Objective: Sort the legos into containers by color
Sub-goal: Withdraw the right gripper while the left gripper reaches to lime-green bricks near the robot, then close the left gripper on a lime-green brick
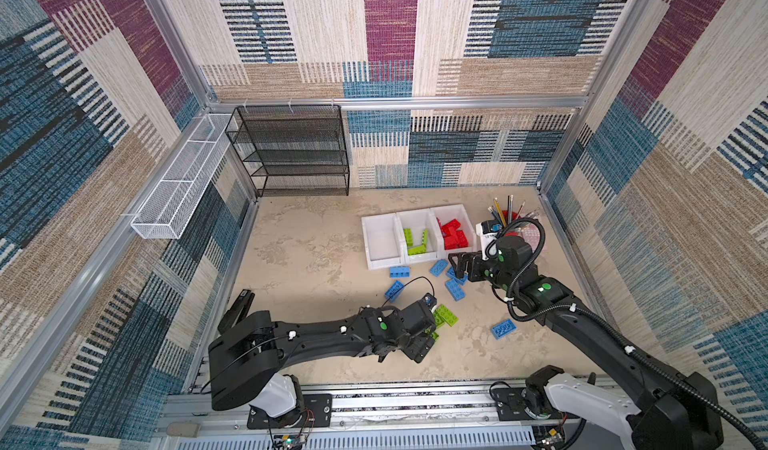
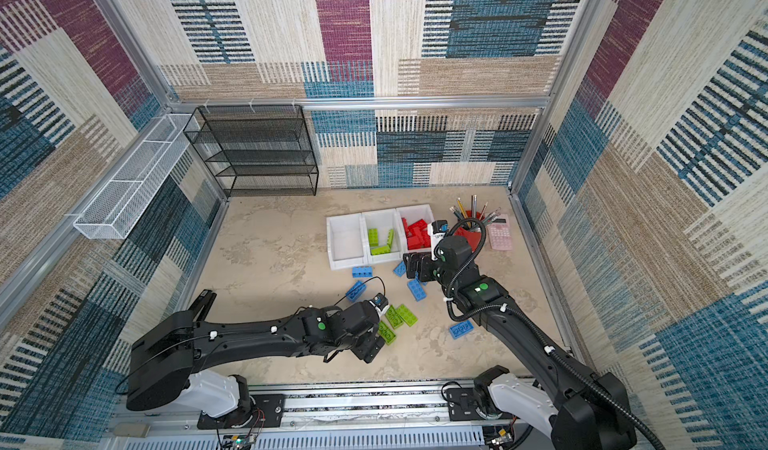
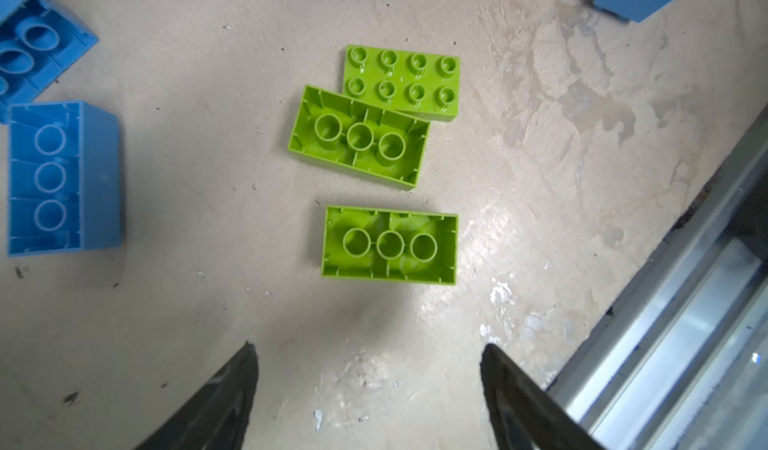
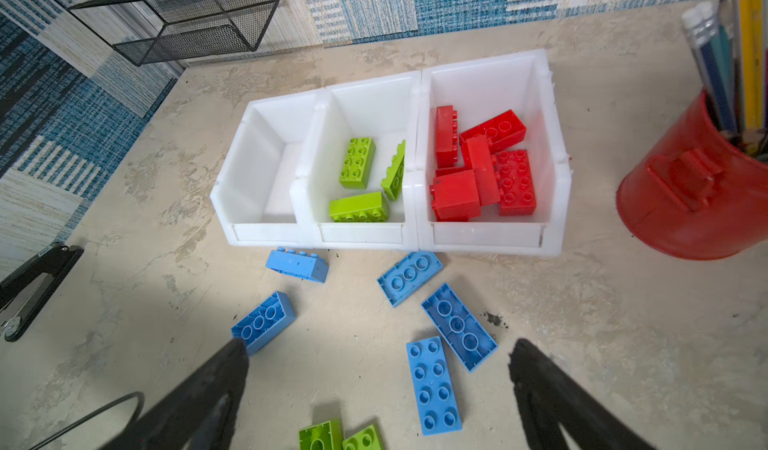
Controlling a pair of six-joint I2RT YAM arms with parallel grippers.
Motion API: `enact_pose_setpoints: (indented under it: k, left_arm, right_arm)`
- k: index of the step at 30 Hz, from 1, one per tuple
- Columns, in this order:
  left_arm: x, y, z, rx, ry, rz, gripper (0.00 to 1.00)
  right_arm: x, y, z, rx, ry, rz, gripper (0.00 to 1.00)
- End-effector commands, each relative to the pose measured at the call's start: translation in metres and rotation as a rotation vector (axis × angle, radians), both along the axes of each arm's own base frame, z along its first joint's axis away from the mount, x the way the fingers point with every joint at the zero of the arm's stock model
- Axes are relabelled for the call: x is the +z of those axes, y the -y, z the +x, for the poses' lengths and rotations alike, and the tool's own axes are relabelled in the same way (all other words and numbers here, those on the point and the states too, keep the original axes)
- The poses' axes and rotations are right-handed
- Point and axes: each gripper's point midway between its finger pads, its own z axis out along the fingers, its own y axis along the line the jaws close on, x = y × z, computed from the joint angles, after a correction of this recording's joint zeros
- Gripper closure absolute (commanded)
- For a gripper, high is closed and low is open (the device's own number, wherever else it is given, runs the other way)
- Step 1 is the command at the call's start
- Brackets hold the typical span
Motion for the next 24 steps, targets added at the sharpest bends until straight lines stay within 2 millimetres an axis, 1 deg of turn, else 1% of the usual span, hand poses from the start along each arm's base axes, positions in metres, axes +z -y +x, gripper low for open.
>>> enact_pose_setpoints:
  k: [1,4,12,17,21,24]
  left_arm:
    - [-0.006,0.010,0.001,-0.034,-0.001,0.011,0.15]
    - [-0.015,0.016,0.004,-0.050,-0.006,0.043,0.14]
    - [-0.027,0.031,0.011,-0.066,-0.008,0.085,0.13]
    - [-0.034,0.035,0.013,-0.067,-0.015,0.106,0.15]
    - [-0.035,0.034,0.014,-0.063,-0.015,0.112,0.21]
    - [-0.034,0.034,0.013,-0.064,-0.014,0.110,0.33]
  right_arm:
    - [0.008,0.001,0.009,-0.032,0.042,0.023,0.01]
    - [0.007,0.003,0.010,-0.043,0.052,0.024,0.01]
    - [0.003,0.005,0.011,-0.047,0.051,0.025,0.01]
    - [0.003,0.004,0.011,-0.042,0.049,0.027,0.01]
    - [0.003,0.004,0.010,-0.038,0.049,0.029,0.01]
    - [0.003,0.004,0.009,-0.034,0.049,0.033,0.01]
